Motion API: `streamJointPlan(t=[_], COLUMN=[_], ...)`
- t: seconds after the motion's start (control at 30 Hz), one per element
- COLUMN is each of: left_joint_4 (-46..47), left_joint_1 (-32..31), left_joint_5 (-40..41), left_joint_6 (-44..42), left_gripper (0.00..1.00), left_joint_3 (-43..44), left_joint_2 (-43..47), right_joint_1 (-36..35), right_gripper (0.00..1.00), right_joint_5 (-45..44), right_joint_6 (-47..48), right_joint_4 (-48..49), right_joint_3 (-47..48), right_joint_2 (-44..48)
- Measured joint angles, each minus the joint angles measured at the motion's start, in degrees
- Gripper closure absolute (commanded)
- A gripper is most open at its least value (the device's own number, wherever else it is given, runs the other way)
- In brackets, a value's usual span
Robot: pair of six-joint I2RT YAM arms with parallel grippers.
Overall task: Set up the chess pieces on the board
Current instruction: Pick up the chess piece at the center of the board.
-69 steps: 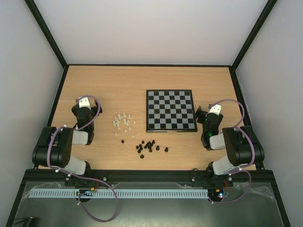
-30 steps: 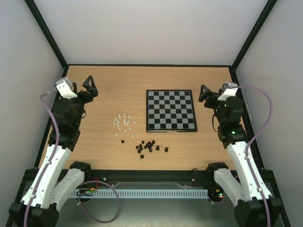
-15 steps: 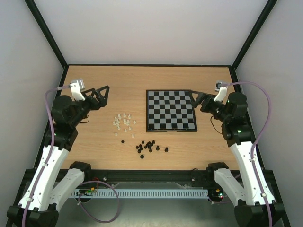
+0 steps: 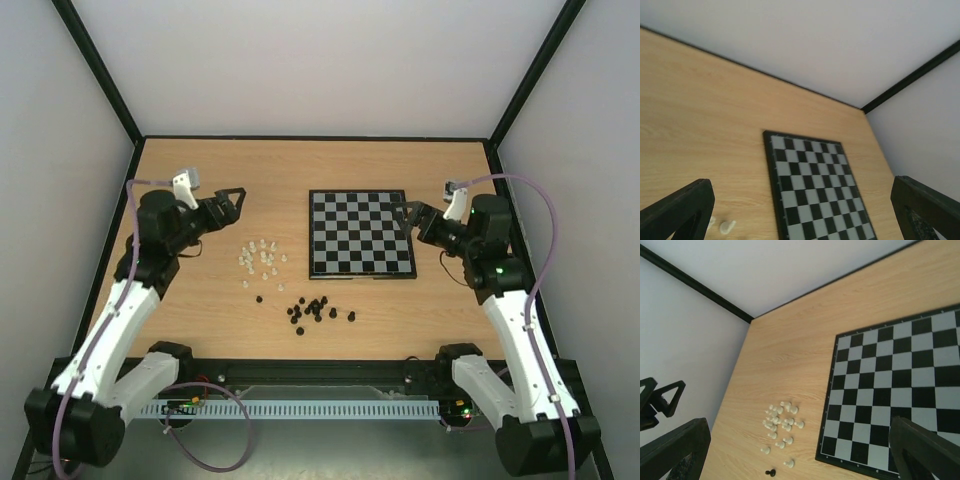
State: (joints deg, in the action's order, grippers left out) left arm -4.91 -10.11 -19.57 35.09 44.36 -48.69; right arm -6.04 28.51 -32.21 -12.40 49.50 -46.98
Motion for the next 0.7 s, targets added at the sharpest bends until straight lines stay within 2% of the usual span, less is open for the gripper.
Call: streamJointPlan(t=[0.13, 0.27, 0.37, 0.5, 0.6, 0.7], left_joint_4=[0.5, -0.9, -2.6, -5.6, -6.7, -7.5], left_joint_1=[-0.1, -1.3, -2.9, -7.0, -8.8, -8.9], left_joint_5=[1.6, 4.3, 6.8, 13.1, 16.5, 20.7], left_joint_6=[0.2, 0.0, -1.2, -2.8, -3.0, -2.7], left_gripper=[0.01, 0.01, 0.01, 0.00, 0.00, 0.01], left_joint_3=[0.9, 2.8, 5.9, 8.6, 8.8, 8.3], left_joint_2=[-7.9, -13.3, -17.0, -18.8, -18.8, -18.7], right_joint_1=[-1.9, -7.3, -15.4, -28.2, -34.1, -37.4], right_gripper=[0.02, 0.01, 0.01, 0.01, 0.10, 0.26], right_joint_5=[-2.0, -6.4, -12.7, -24.0, -30.9, -35.3], right_joint_6=[-0.3, -0.4, -0.1, 1.8, 4.1, 6.8], right_joint_4=[-0.4, -0.4, -0.2, -1.2, -2.0, -3.1], right_joint_3=[0.0, 1.4, 3.6, 10.6, 16.4, 20.8], right_joint_2=[-2.7, -5.5, -11.3, -25.2, -35.8, -44.5])
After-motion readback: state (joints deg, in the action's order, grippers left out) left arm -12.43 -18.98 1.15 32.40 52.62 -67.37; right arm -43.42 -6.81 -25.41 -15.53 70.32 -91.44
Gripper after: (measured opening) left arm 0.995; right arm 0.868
